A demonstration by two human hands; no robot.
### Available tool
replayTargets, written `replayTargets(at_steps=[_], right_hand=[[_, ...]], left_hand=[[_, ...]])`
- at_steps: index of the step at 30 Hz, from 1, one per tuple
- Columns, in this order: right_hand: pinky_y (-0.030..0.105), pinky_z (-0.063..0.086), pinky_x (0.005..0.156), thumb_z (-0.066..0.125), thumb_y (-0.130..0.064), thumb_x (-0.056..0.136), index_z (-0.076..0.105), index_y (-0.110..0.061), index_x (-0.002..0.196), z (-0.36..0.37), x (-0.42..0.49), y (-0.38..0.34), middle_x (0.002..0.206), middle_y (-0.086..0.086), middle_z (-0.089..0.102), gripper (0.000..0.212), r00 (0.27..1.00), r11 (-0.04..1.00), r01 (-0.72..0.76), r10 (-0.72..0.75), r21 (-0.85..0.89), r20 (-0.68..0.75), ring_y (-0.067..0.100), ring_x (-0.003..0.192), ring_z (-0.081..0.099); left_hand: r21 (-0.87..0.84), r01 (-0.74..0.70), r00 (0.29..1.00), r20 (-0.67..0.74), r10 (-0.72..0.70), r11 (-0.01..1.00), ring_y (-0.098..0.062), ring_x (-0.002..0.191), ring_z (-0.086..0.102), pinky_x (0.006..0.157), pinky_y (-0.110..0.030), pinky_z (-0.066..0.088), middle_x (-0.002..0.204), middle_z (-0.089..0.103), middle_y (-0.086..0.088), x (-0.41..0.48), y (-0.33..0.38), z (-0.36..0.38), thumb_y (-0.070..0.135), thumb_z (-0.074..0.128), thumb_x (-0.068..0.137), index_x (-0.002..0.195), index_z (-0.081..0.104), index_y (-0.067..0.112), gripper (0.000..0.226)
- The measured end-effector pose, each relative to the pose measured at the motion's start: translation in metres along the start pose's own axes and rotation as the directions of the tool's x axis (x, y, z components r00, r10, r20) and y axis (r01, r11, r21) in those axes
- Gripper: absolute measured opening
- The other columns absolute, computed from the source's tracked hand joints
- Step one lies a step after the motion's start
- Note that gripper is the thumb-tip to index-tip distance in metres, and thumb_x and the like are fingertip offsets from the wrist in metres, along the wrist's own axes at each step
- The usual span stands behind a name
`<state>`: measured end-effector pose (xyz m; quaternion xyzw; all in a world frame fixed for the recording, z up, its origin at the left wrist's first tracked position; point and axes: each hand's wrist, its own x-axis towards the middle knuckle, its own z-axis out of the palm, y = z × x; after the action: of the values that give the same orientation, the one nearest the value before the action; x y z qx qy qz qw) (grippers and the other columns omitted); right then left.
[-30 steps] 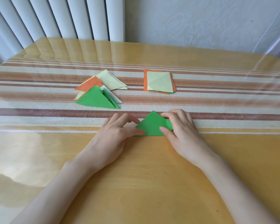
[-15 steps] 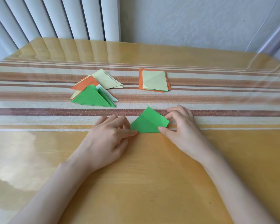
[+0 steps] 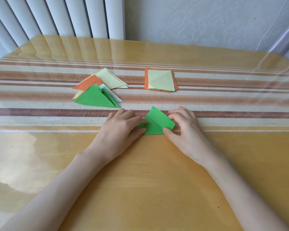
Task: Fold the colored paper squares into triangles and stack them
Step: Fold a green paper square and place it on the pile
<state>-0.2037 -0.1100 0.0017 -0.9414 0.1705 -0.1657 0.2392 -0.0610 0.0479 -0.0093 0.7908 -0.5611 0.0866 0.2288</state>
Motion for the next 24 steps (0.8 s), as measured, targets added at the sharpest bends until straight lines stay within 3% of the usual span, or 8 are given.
replayTargets(at_steps=[2,6,10,13,16,18,21,24], right_hand=[[0.013,0.017,0.104,0.066,-0.018,0.089,0.061,-0.004,0.110,0.002,0.000,-0.001,0.122,0.003,0.053,0.025,1.000,1.000,0.007,-0.007,-0.002,-0.024,0.020,0.129,0.033],[0.037,0.030,0.109,0.063,-0.012,0.085,0.066,-0.007,0.107,0.007,-0.001,-0.002,0.119,0.007,0.058,0.023,0.989,0.992,0.121,-0.123,-0.019,-0.085,0.031,0.129,0.040],[0.047,0.040,0.104,0.067,-0.004,0.082,0.069,-0.011,0.110,0.009,-0.001,0.000,0.121,0.007,0.058,0.030,0.982,0.982,0.182,-0.184,-0.041,-0.051,0.028,0.128,0.039],[0.041,0.030,0.111,0.063,-0.019,0.086,0.068,-0.014,0.116,0.008,-0.003,-0.001,0.128,0.004,0.057,0.031,0.981,0.978,0.195,-0.196,-0.071,-0.002,0.021,0.133,0.031],[0.035,0.021,0.114,0.046,-0.057,0.085,0.063,-0.020,0.125,0.005,-0.005,-0.005,0.135,-0.003,0.052,0.057,0.984,0.982,0.169,-0.163,-0.081,0.075,0.013,0.135,0.024],[0.035,0.017,0.115,0.033,-0.070,0.082,0.057,-0.023,0.132,0.003,-0.004,-0.007,0.138,-0.006,0.048,0.072,0.984,0.979,0.153,-0.139,-0.133,0.112,0.011,0.135,0.020],[0.042,0.011,0.117,0.017,-0.075,0.084,0.049,-0.025,0.139,0.003,0.002,-0.010,0.137,-0.004,0.046,0.081,0.980,0.947,0.177,-0.144,-0.267,0.139,0.017,0.137,0.021],[0.045,0.002,0.116,0.016,-0.068,0.090,0.053,-0.027,0.137,0.001,0.003,-0.005,0.133,0.003,0.051,0.073,0.973,0.892,0.225,-0.182,-0.392,0.143,0.025,0.137,0.026]], left_hand=[[0.036,-0.002,1.000,0.009,0.002,0.999,-0.019,0.082,0.046,0.072,-0.031,0.038,0.086,0.054,0.004,-0.001,0.001,0.003,0.042,0.040,0.090,0.108,0.069,0.020,0.041],[-0.051,0.078,0.996,0.042,-0.076,0.996,-0.022,0.086,0.048,0.077,-0.038,0.044,0.094,0.053,0.002,-0.002,0.000,0.001,0.049,0.038,0.088,0.113,0.068,0.020,0.049],[-0.092,0.199,0.980,0.030,-0.197,0.976,-0.022,0.093,0.047,0.082,-0.034,0.037,0.096,0.049,0.006,0.000,-0.002,-0.002,0.061,0.040,0.079,0.118,0.065,0.024,0.059],[-0.086,0.148,0.988,0.053,-0.144,0.985,-0.021,0.096,0.045,0.084,-0.039,0.040,0.104,0.050,0.001,-0.001,0.000,-0.003,0.056,0.039,0.084,0.135,0.051,0.028,0.060],[-0.046,0.051,0.995,0.087,-0.047,0.998,-0.020,0.093,0.044,0.082,-0.038,0.040,0.108,0.053,0.000,-0.003,0.001,-0.003,0.042,0.037,0.089,0.128,0.059,0.032,0.047],[-0.046,0.068,0.992,0.111,-0.062,0.997,-0.020,0.095,0.043,0.084,-0.036,0.037,0.111,0.055,0.001,-0.004,0.003,-0.005,0.038,0.035,0.083,0.125,0.063,0.030,0.051],[-0.019,0.078,0.989,0.129,-0.074,0.997,-0.022,0.096,0.045,0.085,-0.037,0.037,0.111,0.056,0.001,-0.004,0.005,-0.008,0.037,0.034,0.079,0.124,0.065,0.029,0.055],[0.047,0.080,0.986,0.141,-0.086,0.996,-0.026,0.095,0.051,0.085,-0.040,0.040,0.108,0.058,0.000,-0.004,0.009,-0.010,0.035,0.036,0.078,0.122,0.066,0.028,0.054]])
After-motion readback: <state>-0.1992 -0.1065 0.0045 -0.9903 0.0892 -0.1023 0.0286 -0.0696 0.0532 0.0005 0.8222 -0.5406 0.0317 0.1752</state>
